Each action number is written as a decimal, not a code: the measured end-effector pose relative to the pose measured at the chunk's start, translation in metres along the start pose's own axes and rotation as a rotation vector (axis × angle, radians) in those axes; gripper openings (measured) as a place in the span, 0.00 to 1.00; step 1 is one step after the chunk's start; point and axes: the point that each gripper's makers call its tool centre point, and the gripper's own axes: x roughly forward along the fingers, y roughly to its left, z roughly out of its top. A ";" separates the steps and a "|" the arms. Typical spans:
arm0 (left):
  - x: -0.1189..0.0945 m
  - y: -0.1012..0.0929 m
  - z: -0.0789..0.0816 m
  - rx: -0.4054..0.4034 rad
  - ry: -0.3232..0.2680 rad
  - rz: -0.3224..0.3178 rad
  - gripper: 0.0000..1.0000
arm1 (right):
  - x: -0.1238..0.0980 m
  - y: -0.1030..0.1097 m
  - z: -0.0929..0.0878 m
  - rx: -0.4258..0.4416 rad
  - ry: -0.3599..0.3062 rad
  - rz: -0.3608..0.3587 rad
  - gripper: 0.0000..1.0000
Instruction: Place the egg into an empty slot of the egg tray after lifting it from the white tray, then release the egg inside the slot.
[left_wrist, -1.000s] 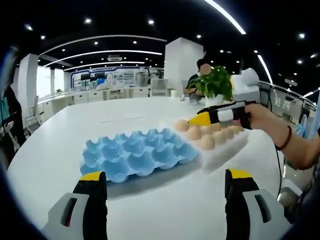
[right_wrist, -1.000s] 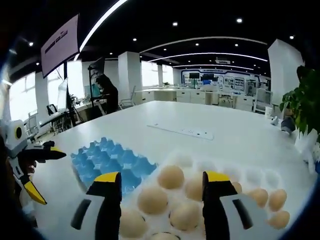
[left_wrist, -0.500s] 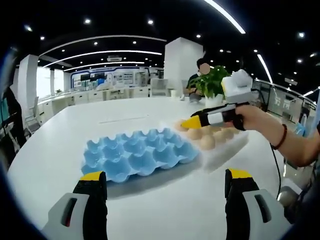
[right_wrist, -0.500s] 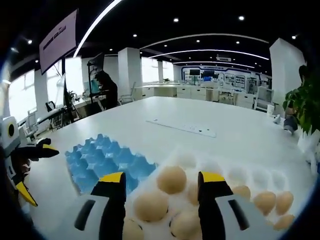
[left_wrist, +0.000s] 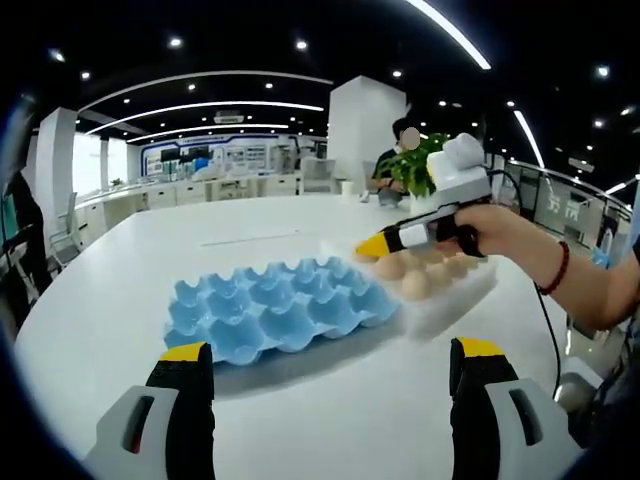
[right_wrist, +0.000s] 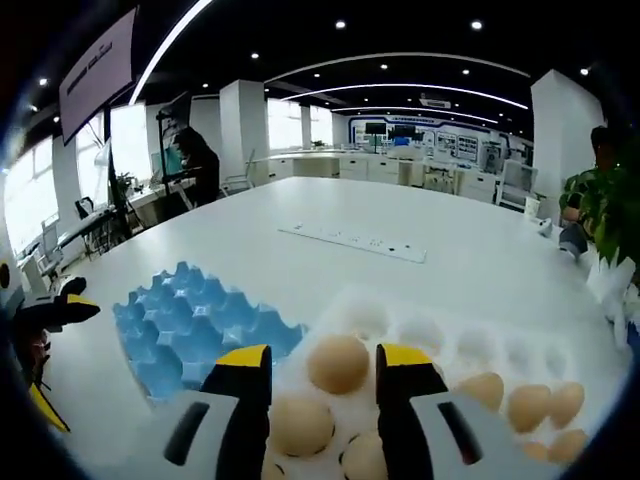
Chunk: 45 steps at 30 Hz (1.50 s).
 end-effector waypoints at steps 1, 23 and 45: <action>0.000 0.001 0.000 0.001 0.000 0.001 1.00 | 0.000 0.001 -0.001 -0.001 0.005 0.001 0.42; -0.004 0.004 0.004 -0.020 -0.043 0.009 1.00 | 0.017 -0.017 -0.006 0.022 0.044 -0.154 0.30; -0.002 0.006 0.005 -0.003 -0.039 0.007 1.00 | 0.010 -0.014 -0.017 0.058 0.142 -0.192 0.27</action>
